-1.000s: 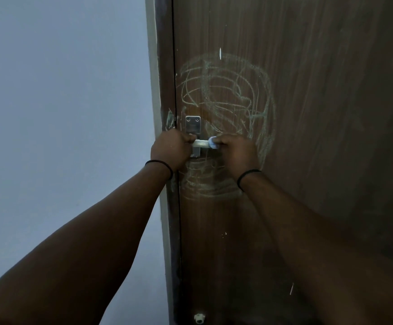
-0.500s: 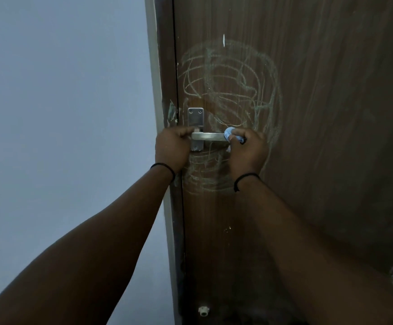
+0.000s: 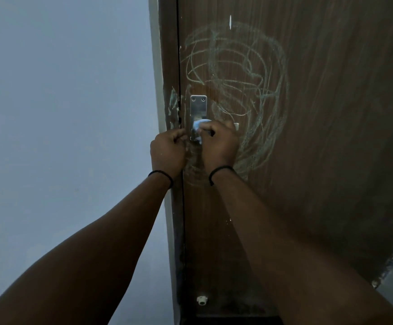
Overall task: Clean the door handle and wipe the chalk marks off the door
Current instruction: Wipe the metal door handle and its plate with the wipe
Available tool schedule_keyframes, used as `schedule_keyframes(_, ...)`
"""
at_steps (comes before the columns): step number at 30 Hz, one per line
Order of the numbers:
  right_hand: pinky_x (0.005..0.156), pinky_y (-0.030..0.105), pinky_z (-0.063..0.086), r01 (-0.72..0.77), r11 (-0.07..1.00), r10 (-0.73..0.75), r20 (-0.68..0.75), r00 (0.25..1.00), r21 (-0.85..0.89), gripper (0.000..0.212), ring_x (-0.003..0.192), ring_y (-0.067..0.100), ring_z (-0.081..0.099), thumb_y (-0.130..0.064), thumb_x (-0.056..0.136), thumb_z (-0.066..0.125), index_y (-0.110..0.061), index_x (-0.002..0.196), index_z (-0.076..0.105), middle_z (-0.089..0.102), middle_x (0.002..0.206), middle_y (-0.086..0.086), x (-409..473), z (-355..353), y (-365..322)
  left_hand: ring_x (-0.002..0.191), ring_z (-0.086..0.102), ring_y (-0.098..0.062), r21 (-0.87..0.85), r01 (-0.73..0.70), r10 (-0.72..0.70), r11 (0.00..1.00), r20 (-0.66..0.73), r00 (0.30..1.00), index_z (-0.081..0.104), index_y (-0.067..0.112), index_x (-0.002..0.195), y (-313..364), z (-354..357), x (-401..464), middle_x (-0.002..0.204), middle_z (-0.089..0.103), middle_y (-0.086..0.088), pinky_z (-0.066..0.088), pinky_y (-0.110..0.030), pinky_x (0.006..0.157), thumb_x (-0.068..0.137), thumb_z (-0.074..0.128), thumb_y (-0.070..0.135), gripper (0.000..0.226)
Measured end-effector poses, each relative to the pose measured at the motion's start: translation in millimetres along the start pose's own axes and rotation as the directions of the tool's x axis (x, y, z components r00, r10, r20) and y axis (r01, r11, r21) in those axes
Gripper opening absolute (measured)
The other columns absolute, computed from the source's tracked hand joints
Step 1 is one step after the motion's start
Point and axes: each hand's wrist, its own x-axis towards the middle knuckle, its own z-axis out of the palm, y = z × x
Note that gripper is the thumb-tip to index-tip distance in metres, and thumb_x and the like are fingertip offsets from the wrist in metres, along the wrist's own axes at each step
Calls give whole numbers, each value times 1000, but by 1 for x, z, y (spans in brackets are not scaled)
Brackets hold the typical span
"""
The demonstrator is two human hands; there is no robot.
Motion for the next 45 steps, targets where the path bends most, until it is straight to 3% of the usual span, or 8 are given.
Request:
schedule_keyframes(7,61,-4,40,-120,988,142,-275,951,98,8,71,-13,56,-1,79,72,-9,80,74,64,97,5,11,-29,16,89,71,-22,-82,36,-33,996,34,999,73,12,110,3,8,-3,104,75,-5,56,-38,91,91,58,6,25)
schedule_keyframes(15,72,10,48,107,992,-103,56,993,-67,15,80,7,60,-6,84,65,-16,87,76,62,95,-1,3,2,-1,104,63,-8,-31,-149,148,988,-34,988,67,14,124,10,12,2,117,71,-2,38,2,85,97,55,18,29)
schedule_keyframes(21,73,5,46,-159,975,196,-253,948,158,6,82,-3,60,-9,79,74,-12,84,74,68,95,6,13,-36,28,100,63,-10,23,-197,199,980,-69,978,69,12,119,11,19,7,113,72,-4,44,-11,88,94,61,27,29)
schedule_keyframes(25,79,28,58,-334,756,524,-214,824,563,14,93,18,69,-2,82,71,-3,96,71,72,97,9,19,-32,27,94,65,-12,26,-175,177,984,-75,981,72,12,111,17,18,11,104,73,-3,47,-17,83,92,64,23,23)
schedule_keyframes(28,69,23,57,-341,496,671,-103,734,799,17,93,21,67,2,87,64,2,104,66,69,106,16,15,-16,13,91,66,-12,31,-151,153,988,-100,983,74,12,106,20,16,14,100,75,-3,47,-18,82,90,65,19,20)
schedule_keyframes(36,89,30,54,-393,58,755,217,619,918,27,114,30,61,-8,98,51,0,124,58,61,124,21,9,8,-9,89,67,-13,38,-121,124,992,-105,987,75,11,105,21,17,16,98,75,-5,52,-24,86,89,67,17,20)
schedule_keyframes(40,97,35,51,-510,-15,698,374,611,860,28,110,31,62,-3,98,49,1,124,57,60,124,24,-4,24,-15,85,65,-8,47,-114,118,992,-89,989,75,13,105,21,17,18,98,75,-2,50,-14,79,89,66,18,19)
schedule_keyframes(45,93,28,49,-471,32,701,317,639,881,30,92,20,64,8,96,46,5,124,56,60,122,24,13,-4,5,87,66,-10,49,-98,101,994,-83,991,76,14,102,22,14,21,97,75,-1,51,-19,83,87,69,19,18)
